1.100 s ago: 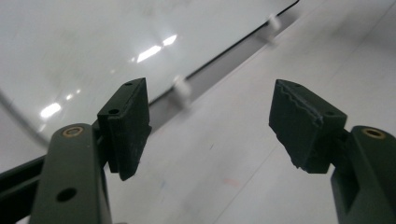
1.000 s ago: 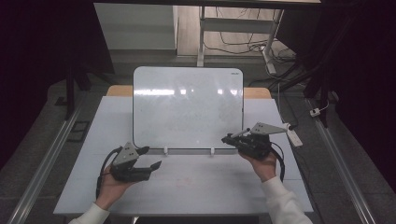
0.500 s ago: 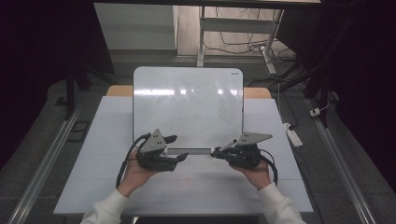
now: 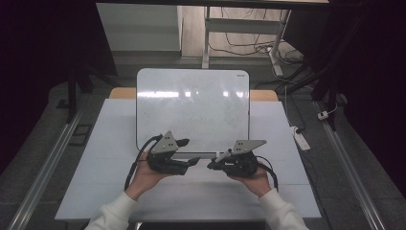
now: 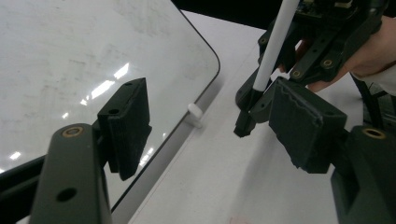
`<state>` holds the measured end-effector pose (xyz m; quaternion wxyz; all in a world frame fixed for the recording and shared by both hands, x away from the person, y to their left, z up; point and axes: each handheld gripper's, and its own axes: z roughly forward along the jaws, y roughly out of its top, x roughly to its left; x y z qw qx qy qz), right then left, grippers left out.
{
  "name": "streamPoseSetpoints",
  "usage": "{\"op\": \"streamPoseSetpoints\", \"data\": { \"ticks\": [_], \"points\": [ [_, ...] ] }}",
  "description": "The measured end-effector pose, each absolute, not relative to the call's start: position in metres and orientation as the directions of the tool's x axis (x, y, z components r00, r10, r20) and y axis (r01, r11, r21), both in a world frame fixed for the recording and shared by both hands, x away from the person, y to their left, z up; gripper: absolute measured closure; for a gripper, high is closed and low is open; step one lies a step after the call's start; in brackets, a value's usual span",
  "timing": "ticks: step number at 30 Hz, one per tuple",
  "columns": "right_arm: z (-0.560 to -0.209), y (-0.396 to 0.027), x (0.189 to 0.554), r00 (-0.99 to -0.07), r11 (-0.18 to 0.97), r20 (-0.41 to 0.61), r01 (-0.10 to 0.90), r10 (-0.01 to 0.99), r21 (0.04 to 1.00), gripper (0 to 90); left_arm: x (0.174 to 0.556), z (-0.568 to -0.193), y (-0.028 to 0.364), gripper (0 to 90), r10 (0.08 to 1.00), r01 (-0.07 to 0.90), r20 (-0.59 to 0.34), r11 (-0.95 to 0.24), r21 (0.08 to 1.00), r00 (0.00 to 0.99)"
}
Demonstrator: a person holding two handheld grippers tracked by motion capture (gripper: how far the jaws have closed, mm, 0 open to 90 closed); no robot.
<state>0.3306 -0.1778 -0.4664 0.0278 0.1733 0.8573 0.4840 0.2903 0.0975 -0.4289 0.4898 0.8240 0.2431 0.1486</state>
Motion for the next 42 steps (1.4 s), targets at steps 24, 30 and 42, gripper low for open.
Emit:
{"op": "streamPoseSetpoints", "data": {
  "ticks": [24, 30, 42],
  "points": [
    [-0.468, -0.163, 0.333, -0.951, 0.509, 0.159, 0.279, 0.267, 0.815, 77.8, 0.303, -0.422, 0.052, 46.4, 0.381, 0.192, -0.017, -0.426, 0.884, 0.925],
    [-0.471, -0.159, 0.331, -0.960, 0.559, 0.161, 0.264, 0.228, 0.786, 77.7, 0.307, -0.423, 0.038, 67.0, 0.326, 0.171, -0.018, -0.448, 0.877, 0.945],
    [-0.468, -0.163, 0.320, -0.938, 0.497, 0.085, 0.254, 0.337, 0.830, 55.8, 0.309, -0.422, 0.052, 81.0, 0.395, 0.214, -0.047, -0.391, 0.895, 0.917]
  ]
}}
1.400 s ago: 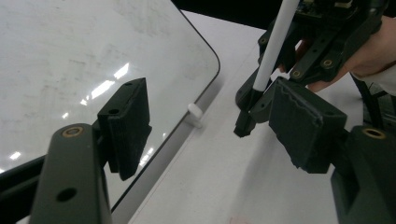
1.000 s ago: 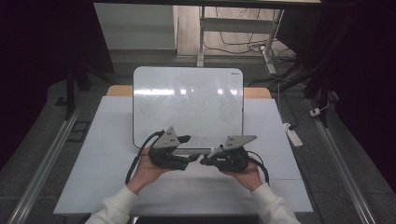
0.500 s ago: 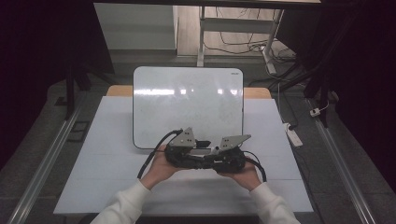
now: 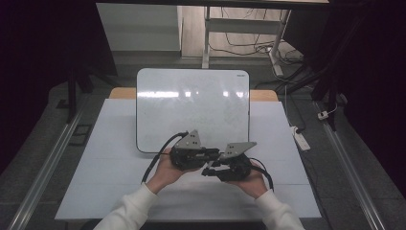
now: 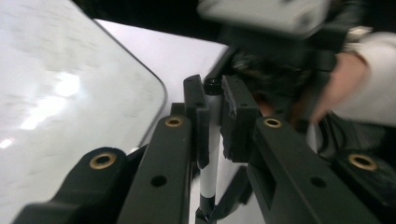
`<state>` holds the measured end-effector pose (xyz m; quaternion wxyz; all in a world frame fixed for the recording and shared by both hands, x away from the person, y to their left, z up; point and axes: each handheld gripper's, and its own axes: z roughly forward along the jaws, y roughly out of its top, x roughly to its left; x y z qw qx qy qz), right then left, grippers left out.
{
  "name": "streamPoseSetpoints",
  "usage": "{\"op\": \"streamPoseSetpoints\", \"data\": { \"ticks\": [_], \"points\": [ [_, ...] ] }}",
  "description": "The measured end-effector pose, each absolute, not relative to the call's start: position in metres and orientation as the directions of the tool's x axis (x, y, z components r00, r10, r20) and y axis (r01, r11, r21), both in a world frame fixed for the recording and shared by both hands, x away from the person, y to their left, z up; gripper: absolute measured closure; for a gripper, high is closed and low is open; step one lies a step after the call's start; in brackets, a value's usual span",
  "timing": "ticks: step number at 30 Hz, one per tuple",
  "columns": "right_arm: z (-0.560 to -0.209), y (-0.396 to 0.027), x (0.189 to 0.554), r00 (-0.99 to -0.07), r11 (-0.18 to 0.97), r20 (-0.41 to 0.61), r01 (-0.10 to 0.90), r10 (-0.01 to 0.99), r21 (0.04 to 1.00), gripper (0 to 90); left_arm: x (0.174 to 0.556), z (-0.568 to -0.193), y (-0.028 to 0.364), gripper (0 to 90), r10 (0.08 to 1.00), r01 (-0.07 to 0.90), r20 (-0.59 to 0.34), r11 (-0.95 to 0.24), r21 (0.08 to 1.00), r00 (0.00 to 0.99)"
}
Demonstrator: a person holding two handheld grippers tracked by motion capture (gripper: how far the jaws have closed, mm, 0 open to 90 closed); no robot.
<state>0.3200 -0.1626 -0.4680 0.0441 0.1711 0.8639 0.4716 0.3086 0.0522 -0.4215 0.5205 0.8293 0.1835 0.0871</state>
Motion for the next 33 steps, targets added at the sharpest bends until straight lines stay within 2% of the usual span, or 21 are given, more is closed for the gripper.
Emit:
{"op": "streamPoseSetpoints", "data": {
  "ticks": [2, 4, 8, 11, 18, 22, 23, 24, 27, 30, 33],
  "points": [
    [-0.465, -0.165, 0.307, -0.894, 0.419, 0.030, 0.239, 0.448, 0.876, 50.1, 0.310, -0.422, 0.056, 81.0, 0.429, 0.232, -0.060, -0.361, 0.903, 0.901],
    [-0.463, -0.164, 0.292, -0.834, 0.383, -0.057, 0.190, 0.548, 0.904, 49.4, 0.311, -0.423, 0.058, 81.0, 0.460, 0.248, -0.071, -0.338, 0.908, 0.885],
    [-0.464, -0.152, 0.274, -0.757, 0.341, -0.126, 0.135, 0.641, 0.930, 50.7, 0.311, -0.429, 0.059, 80.9, 0.510, 0.274, -0.090, -0.298, 0.914, 0.855],
    [-0.467, -0.142, 0.268, -0.719, 0.351, -0.176, 0.100, 0.672, 0.931, 54.9, 0.312, -0.432, 0.058, 80.9, 0.535, 0.284, -0.098, -0.277, 0.918, 0.839],
    [-0.470, -0.135, 0.270, -0.651, 0.357, -0.205, 0.108, 0.731, 0.928, 67.2, 0.308, -0.433, 0.054, 80.9, 0.570, 0.284, -0.106, -0.233, 0.930, 0.815],
    [-0.471, -0.136, 0.272, -0.646, 0.364, -0.209, 0.114, 0.734, 0.925, 80.3, 0.306, -0.434, 0.054, 80.8, 0.597, 0.274, -0.086, -0.232, 0.933, 0.797],
    [-0.470, -0.137, 0.272, -0.649, 0.368, -0.213, 0.111, 0.731, 0.923, 86.8, 0.306, -0.434, 0.055, 80.8, 0.599, 0.277, -0.089, -0.229, 0.933, 0.796],
    [-0.470, -0.139, 0.272, -0.654, 0.366, -0.212, 0.107, 0.726, 0.924, 88.3, 0.307, -0.435, 0.056, 80.8, 0.593, 0.289, -0.109, -0.218, 0.932, 0.798],
    [-0.468, -0.140, 0.274, -0.657, 0.379, -0.218, 0.112, 0.722, 0.919, 88.1, 0.308, -0.436, 0.057, 80.8, 0.595, 0.303, -0.135, -0.192, 0.933, 0.792],
    [-0.470, -0.141, 0.276, -0.665, 0.358, -0.183, 0.137, 0.724, 0.923, 75.5, 0.307, -0.436, 0.057, 80.9, 0.606, 0.292, -0.125, -0.184, 0.939, 0.785],
    [-0.471, -0.139, 0.275, -0.675, 0.332, -0.154, 0.143, 0.722, 0.932, 74.0, 0.307, -0.437, 0.057, 80.9, 0.612, 0.285, -0.118, -0.183, 0.941, 0.782]
  ]
}}
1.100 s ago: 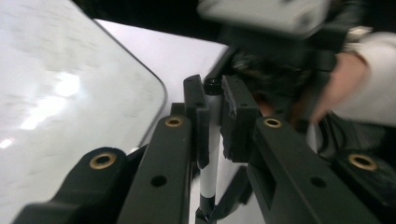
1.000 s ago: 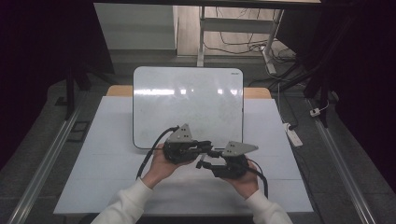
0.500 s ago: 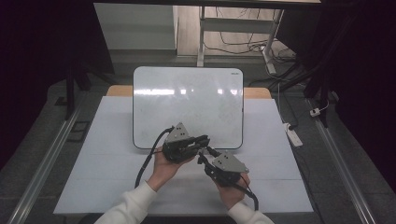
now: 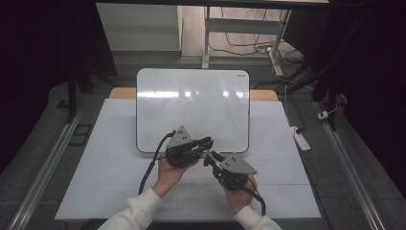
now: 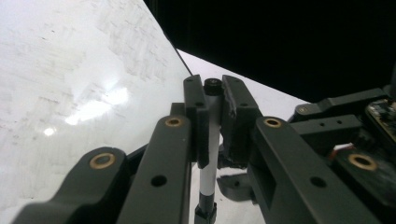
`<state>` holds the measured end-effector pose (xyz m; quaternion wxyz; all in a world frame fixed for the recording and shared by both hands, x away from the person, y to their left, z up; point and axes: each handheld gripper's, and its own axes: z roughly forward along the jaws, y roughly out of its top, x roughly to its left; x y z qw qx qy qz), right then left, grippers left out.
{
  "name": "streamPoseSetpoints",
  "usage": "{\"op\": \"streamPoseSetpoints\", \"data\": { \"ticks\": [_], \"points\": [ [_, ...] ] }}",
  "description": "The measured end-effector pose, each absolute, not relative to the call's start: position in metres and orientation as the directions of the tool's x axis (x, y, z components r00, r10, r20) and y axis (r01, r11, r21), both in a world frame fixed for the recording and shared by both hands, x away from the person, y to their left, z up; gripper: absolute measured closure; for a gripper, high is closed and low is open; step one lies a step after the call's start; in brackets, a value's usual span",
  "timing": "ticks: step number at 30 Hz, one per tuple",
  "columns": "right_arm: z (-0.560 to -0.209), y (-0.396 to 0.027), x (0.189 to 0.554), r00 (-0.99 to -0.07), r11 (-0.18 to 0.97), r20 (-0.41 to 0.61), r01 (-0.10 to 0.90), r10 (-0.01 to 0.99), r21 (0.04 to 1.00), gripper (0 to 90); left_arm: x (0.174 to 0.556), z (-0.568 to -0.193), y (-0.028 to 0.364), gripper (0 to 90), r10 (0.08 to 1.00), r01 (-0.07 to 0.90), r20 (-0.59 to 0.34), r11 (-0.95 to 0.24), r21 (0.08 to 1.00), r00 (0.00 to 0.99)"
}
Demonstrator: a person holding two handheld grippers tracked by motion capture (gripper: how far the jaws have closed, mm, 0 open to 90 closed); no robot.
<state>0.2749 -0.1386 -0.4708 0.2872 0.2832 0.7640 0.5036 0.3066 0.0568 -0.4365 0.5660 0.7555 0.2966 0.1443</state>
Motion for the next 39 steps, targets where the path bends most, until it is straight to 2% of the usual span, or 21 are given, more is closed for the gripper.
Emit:
{"op": "streamPoseSetpoints", "data": {
  "ticks": [6, 9, 17, 18, 21, 24, 26, 35, 36, 37, 38, 39],
  "points": [
    [-0.471, -0.135, 0.273, -0.687, 0.320, -0.133, 0.152, 0.715, 0.935, 72.0, 0.305, -0.437, 0.056, 81.0, 0.626, 0.276, -0.107, -0.179, 0.944, 0.772],
    [-0.473, -0.135, 0.276, -0.673, 0.330, -0.142, 0.161, 0.726, 0.930, 73.9, 0.305, -0.435, 0.057, 81.0, 0.596, 0.296, -0.157, -0.142, 0.945, 0.787],
    [-0.470, -0.142, 0.278, -0.659, 0.327, -0.145, 0.161, 0.738, 0.931, 81.1, 0.304, -0.435, 0.057, 81.0, 0.622, 0.275, -0.121, -0.158, 0.948, 0.773],
    [-0.469, -0.142, 0.277, -0.656, 0.333, -0.161, 0.146, 0.737, 0.932, 80.6, 0.305, -0.436, 0.058, 81.0, 0.609, 0.292, -0.151, -0.138, 0.946, 0.778],
    [-0.469, -0.140, 0.277, -0.660, 0.342, -0.167, 0.144, 0.732, 0.929, 80.7, 0.305, -0.437, 0.058, 81.0, 0.613, 0.294, -0.152, -0.137, 0.946, 0.775],
    [-0.470, -0.139, 0.278, -0.658, 0.339, -0.161, 0.151, 0.736, 0.928, 74.2, 0.304, -0.437, 0.057, 81.0, 0.605, 0.296, -0.159, -0.135, 0.946, 0.780],
    [-0.469, -0.139, 0.279, -0.657, 0.335, -0.159, 0.150, 0.737, 0.930, 73.9, 0.303, -0.437, 0.054, 81.0, 0.600, 0.291, -0.152, -0.141, 0.946, 0.785],
    [-0.467, -0.143, 0.283, -0.648, 0.327, -0.146, 0.168, 0.747, 0.930, 80.4, 0.303, -0.438, 0.053, 80.3, 0.588, 0.293, -0.154, -0.149, 0.944, 0.794],
    [-0.467, -0.143, 0.283, -0.651, 0.326, -0.142, 0.171, 0.746, 0.930, 80.6, 0.303, -0.438, 0.053, 79.3, 0.586, 0.296, -0.158, -0.148, 0.944, 0.795],
    [-0.467, -0.143, 0.284, -0.654, 0.322, -0.134, 0.176, 0.745, 0.930, 80.6, 0.304, -0.438, 0.054, 74.6, 0.585, 0.300, -0.162, -0.147, 0.943, 0.795],
    [-0.466, -0.144, 0.285, -0.655, 0.319, -0.130, 0.178, 0.744, 0.931, 80.6, 0.303, -0.437, 0.057, 64.5, 0.585, 0.304, -0.164, -0.148, 0.941, 0.794],
    [-0.464, -0.145, 0.286, -0.655, 0.313, -0.123, 0.182, 0.746, 0.932, 80.7, 0.302, -0.436, 0.061, 59.0, 0.586, 0.303, -0.163, -0.148, 0.942, 0.794]
  ]
}}
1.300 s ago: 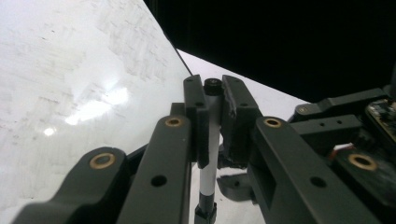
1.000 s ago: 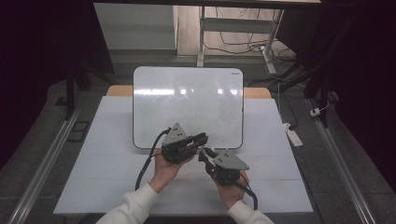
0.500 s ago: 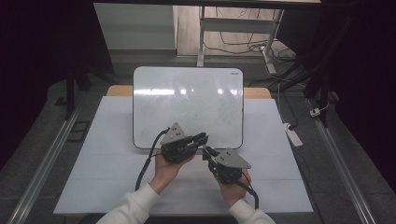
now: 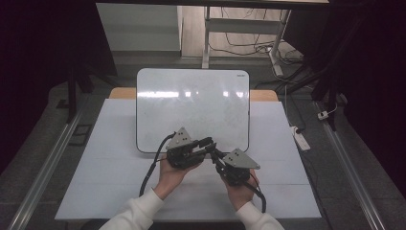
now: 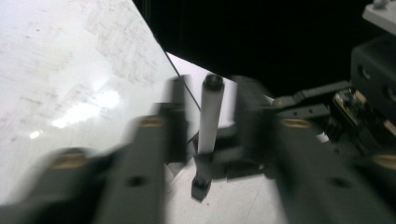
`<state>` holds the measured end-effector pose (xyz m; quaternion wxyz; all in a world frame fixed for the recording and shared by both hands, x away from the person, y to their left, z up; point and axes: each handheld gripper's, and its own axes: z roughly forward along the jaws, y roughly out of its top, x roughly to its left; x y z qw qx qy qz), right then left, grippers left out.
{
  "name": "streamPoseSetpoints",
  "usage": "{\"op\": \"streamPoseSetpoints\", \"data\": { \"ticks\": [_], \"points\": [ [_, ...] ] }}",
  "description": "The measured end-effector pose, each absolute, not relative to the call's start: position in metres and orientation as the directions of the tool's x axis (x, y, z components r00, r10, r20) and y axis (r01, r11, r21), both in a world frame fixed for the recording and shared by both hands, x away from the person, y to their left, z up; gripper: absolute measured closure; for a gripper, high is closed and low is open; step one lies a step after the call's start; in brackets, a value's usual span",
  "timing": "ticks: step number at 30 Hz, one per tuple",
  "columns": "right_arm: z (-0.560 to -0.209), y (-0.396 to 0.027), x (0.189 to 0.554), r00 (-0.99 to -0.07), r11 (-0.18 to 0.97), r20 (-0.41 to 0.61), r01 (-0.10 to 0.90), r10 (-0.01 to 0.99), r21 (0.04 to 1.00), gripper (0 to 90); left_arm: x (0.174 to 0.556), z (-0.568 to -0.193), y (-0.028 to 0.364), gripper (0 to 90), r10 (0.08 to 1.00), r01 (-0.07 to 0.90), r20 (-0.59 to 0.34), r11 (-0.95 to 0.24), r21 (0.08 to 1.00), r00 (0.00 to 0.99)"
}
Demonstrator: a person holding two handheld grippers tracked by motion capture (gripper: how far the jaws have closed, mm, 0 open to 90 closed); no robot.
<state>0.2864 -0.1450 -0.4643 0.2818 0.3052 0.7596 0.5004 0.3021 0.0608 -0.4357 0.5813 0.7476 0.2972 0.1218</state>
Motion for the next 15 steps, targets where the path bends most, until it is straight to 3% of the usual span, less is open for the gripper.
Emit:
{"op": "streamPoseSetpoints", "data": {
  "ticks": [4, 8, 15],
  "points": [
    [-0.448, -0.157, 0.300, -0.634, 0.261, -0.080, 0.198, 0.769, 0.945, 80.6, 0.294, -0.436, 0.090, 52.4, 0.619, 0.300, -0.124, -0.189, 0.935, 0.776],
    [-0.425, -0.171, 0.329, -0.599, 0.177, 0.000, 0.238, 0.801, 0.955, 80.6, 0.285, -0.453, 0.129, 43.6, 0.677, 0.385, -0.122, -0.253, 0.888, 0.726],
    [-0.389, -0.176, 0.389, -0.532, 0.204, -0.010, 0.308, 0.847, 0.929, 80.5, 0.260, -0.484, 0.194, 32.9, 0.762, 0.506, -0.140, -0.269, 0.820, 0.633]
  ]
}}
